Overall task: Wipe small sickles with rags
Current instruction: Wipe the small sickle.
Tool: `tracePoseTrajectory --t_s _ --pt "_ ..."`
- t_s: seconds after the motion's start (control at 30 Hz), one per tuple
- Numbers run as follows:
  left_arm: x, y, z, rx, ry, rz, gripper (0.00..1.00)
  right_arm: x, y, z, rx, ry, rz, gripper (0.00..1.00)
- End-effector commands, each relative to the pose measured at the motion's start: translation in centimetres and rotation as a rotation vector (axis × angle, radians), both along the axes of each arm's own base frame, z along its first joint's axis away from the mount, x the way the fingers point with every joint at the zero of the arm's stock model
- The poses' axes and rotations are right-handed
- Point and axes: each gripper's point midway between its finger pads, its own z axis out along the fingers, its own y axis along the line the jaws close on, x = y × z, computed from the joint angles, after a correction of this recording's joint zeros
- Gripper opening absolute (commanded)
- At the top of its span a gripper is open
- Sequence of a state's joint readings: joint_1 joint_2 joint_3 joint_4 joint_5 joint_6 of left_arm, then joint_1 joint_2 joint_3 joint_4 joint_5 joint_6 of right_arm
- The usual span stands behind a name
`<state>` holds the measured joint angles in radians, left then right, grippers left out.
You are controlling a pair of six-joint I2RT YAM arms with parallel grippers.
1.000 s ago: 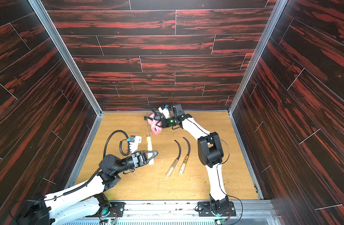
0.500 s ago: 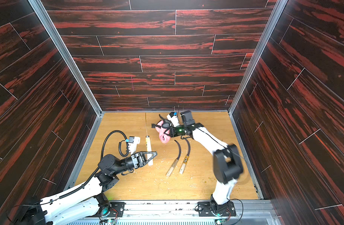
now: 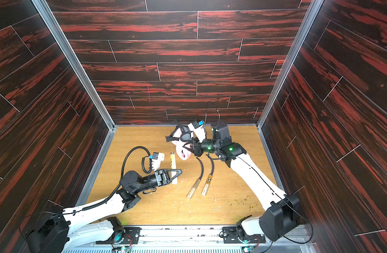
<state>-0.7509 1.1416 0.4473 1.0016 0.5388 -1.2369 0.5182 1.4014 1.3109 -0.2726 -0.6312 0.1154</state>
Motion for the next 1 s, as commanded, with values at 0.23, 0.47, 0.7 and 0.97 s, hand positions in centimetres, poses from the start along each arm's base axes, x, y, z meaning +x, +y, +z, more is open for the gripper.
tracePoseTrajectory --t_s 0.23,0.47,0.7,0.97 --pt "-0.2 0.1 2.6 -0.058 -0.068 -0.014 0.00 -2.1 2.7 1.1 -0.010 -0.057 0.088 0.00" --pt "-0.1 0.0 2.0 -0.045 -0.058 -0.013 0.00 -4.0 3.6 2.3 -0.033 -0.122 0.116 0.00" --pt "-0.1 -0.4 1.6 -0.026 -0.048 -0.030 0.00 -2.6 4.7 3.2 -0.031 -0.155 0.117 0.00" --pt "0.0 -0.8 -0.3 0.034 -0.006 -0.037 0.00 0.2 6.6 4.0 -0.034 -0.183 0.110 0.00"
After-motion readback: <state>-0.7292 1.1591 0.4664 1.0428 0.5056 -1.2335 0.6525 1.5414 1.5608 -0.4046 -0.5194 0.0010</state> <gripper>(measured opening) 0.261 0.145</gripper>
